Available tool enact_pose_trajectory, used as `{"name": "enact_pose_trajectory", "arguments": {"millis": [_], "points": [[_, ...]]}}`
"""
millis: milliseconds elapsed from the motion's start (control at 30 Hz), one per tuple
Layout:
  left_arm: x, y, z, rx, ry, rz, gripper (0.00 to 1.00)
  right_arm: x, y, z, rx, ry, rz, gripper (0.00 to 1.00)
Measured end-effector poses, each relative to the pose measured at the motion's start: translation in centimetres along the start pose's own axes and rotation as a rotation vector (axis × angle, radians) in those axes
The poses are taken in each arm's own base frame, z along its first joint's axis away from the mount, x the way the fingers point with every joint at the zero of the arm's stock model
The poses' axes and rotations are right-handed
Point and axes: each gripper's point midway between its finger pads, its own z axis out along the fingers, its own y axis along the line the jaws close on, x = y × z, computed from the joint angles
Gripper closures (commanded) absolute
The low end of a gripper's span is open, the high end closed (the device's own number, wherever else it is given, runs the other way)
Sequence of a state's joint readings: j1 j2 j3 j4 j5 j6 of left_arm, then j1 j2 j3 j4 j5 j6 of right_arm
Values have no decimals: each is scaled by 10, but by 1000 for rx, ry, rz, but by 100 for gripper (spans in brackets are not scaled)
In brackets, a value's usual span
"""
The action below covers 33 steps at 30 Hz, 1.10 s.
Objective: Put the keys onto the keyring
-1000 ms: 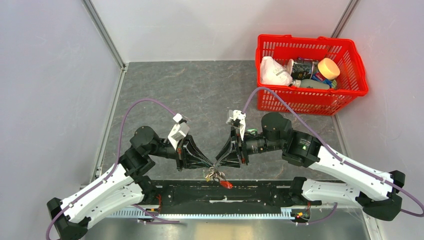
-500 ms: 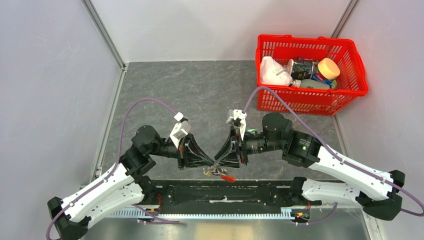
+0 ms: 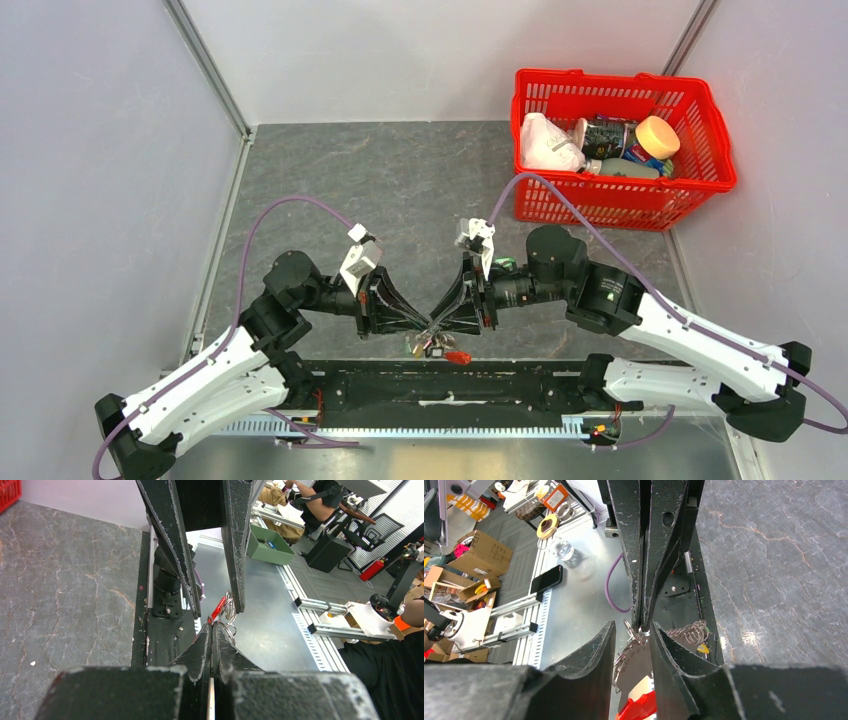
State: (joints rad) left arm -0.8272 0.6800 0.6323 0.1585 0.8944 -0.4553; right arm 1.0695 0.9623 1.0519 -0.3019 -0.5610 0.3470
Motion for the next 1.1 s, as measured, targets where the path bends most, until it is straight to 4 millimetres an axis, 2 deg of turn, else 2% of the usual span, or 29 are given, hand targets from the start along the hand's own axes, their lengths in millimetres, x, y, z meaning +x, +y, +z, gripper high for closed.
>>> {"name": "enact_pose_trajectory", "arguments": {"millis": [333,500,933,1100], "points": [[0,0,0,-2,-1,0,98,4,-1,-3,11,2,3,66],[0,0,0,-2,-1,0,98,6,-4,-2,19,5,3,74],[-1,0,0,-2,-3,2,98,11,-6,0,21,16,10,79],[-1,-1,-1,-1,-5,5,98,11,-6,0,16,17,10,100]]}}
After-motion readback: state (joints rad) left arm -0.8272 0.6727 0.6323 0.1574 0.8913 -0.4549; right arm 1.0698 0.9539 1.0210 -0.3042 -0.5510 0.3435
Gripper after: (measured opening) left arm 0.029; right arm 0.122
